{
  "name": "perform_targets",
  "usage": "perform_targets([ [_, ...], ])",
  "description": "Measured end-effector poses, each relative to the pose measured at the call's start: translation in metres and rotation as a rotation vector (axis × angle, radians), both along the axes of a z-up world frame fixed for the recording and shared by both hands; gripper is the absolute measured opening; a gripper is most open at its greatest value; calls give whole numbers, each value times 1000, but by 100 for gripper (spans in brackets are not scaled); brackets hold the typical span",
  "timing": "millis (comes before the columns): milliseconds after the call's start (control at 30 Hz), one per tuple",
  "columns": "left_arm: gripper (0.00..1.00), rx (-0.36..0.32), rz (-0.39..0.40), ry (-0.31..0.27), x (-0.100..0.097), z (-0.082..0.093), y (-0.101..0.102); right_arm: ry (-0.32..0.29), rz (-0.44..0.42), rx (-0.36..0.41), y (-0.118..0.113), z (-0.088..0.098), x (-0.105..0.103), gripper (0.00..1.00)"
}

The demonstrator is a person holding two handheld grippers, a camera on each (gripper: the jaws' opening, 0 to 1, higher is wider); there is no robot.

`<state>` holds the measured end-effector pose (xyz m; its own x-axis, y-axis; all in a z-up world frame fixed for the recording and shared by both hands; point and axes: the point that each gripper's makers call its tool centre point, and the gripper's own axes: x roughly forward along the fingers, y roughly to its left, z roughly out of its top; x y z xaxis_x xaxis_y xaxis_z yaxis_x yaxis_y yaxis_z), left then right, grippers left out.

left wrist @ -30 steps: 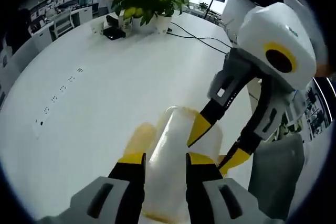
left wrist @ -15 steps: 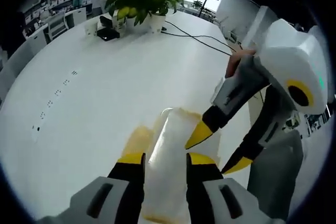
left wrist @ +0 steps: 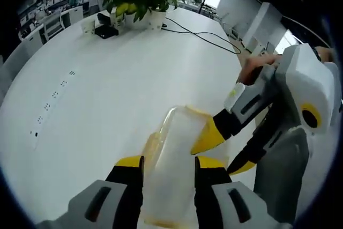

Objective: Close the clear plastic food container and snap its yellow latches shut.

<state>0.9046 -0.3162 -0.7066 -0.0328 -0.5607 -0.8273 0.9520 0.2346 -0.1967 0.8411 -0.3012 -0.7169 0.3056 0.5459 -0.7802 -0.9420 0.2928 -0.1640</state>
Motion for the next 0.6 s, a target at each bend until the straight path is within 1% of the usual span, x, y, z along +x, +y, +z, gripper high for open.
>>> perform_targets([
  [267,30,33,-45,16,1,-5,0,-18,-5,17,1,0,1,40],
  [433,30,57,-80,15,2,-9,-1,-30,-11,25,2,0,1,41],
  [533,30,59,-82,33,3,-10,-3,-42,-14,27,2,-1,1,41],
  [600,30,67,-99,39,2,-10,-3,-49,-18,29,2,-1,1,41],
])
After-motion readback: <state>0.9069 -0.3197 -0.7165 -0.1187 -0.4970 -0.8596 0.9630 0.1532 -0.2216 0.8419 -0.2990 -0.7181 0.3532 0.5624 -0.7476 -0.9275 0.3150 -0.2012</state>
